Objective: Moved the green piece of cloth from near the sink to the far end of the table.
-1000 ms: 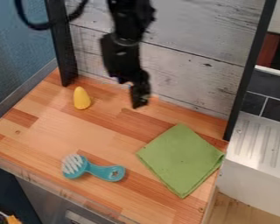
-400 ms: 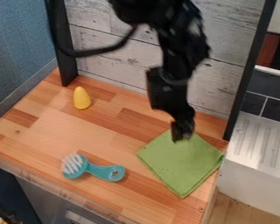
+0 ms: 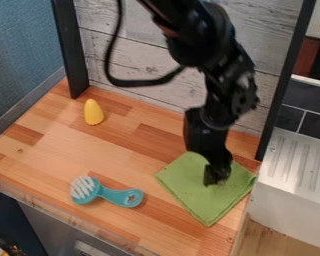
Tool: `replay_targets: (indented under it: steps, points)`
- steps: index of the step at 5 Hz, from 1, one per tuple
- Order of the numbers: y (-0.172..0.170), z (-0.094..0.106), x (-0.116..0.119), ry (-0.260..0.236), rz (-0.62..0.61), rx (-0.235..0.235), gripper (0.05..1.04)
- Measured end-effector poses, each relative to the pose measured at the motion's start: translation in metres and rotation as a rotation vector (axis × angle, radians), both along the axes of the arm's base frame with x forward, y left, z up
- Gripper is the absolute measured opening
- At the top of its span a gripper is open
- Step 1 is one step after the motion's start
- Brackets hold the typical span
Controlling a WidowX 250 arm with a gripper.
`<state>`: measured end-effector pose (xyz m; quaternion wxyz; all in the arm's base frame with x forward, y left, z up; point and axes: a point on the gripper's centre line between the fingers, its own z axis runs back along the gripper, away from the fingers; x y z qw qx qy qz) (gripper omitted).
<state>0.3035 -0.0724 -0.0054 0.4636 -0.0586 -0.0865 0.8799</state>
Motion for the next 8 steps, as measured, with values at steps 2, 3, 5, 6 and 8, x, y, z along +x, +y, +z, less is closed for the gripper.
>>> replay_targets:
  steps: [2, 3, 5, 6, 8]
  points:
    - [-0.007, -0.024, 0.008, 0.048, -0.033, -0.005, 1.001]
    - [0.000, -0.025, 0.012, 0.071, -0.005, -0.025, 1.001]
    - [0.050, -0.025, 0.015, 0.101, 0.152, -0.036, 1.001]
    - [0.072, -0.025, 0.014, 0.106, 0.229, -0.032, 1.001]
    - [0.111, -0.027, 0.007, 0.120, 0.387, -0.040, 1.001]
